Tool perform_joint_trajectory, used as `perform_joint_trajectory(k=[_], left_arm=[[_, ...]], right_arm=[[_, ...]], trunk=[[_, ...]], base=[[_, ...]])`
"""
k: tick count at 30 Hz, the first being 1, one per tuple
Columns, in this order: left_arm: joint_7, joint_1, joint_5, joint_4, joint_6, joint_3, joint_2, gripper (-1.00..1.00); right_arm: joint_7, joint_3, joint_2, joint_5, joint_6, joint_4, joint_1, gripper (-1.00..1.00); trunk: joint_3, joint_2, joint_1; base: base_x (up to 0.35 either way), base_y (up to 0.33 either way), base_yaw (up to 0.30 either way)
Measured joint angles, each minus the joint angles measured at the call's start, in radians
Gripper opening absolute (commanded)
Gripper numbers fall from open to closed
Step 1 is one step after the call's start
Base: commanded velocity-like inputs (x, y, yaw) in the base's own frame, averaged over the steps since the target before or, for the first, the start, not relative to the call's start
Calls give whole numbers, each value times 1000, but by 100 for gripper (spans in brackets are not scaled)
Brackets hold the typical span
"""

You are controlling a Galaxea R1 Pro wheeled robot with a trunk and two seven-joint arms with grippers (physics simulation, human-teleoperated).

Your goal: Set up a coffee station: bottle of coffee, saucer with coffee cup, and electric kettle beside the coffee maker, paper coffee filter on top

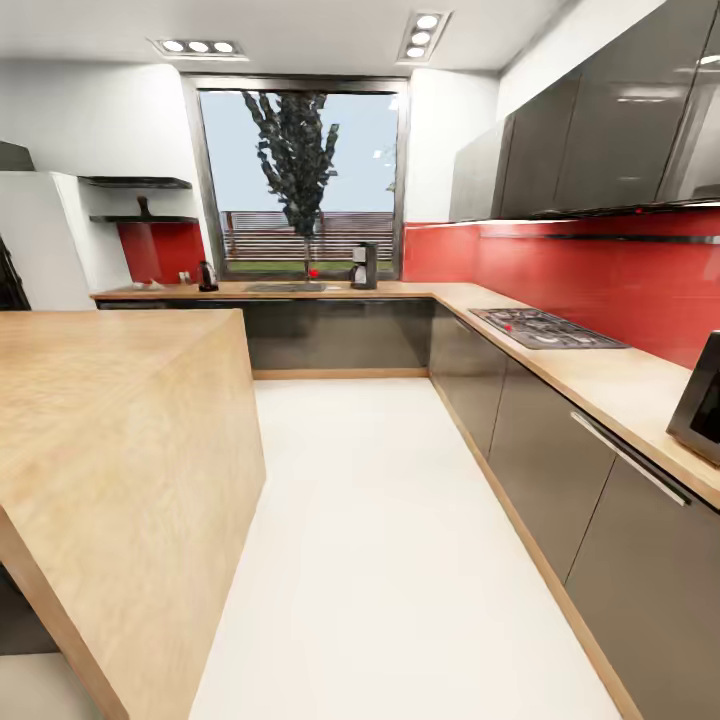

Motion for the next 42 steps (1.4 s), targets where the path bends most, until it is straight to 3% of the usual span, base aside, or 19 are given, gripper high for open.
perform_joint_trajectory(k=[3, 14, 23, 24, 25, 26, 36, 38, 42], left_arm=[[-5, 9, 5, -10, -2, -6, -11, 100], [-5, 8, 5, -16, -3, -7, -11, 100], [-5, 49, 6, -66, -17, -3, -35, 100], [-5, 50, 6, -133, -17, -3, -35, 100], [-5, 51, 6, -289, -17, -3, -36, 100], [-5, 49, 6, -353, -17, -3, -36, 100], [-5, 52, 7, -378, -26, -2, -37, 100], [-4, 52, 7, -378, -72, -1, -37, 100], [-3, 52, 7, -378, -89, 1, -36, 100]], right_arm=[[1, -3, -5, 3, -1, -6, -11, 100], [0, -3, -5, 3, -1, -6, -13, 100], [0, -3, -42, -6, -49, -58, -65, 100], [0, -2, -45, -6, -255, -83, -81, 100], [0, -3, -47, -6, -268, -94, -81, 100], [0, -3, -49, -6, -272, -101, -81, 100], [0, -3, -66, -7, -285, -187, -82, 100], [0, -3, -66, -7, -286, -191, -82, 100], [0, -3, -66, -6, -286, -191, -82, 100]], trunk=[[0, 0, 0], [0, 0, 0], [0, 0, 0], [0, 0, 0], [0, 0, 0], [1, 0, 0], [0, 0, 0], [0, 0, 0], [0, 0, 0]], base=[[0, 0, 0], [0, 0, 0], [0, 0, 0], [0, 0, 0], [0, 0, 0], [0, 0, 0], [0, 0, 0], [0, 0, 0], [8, -6, 0]])
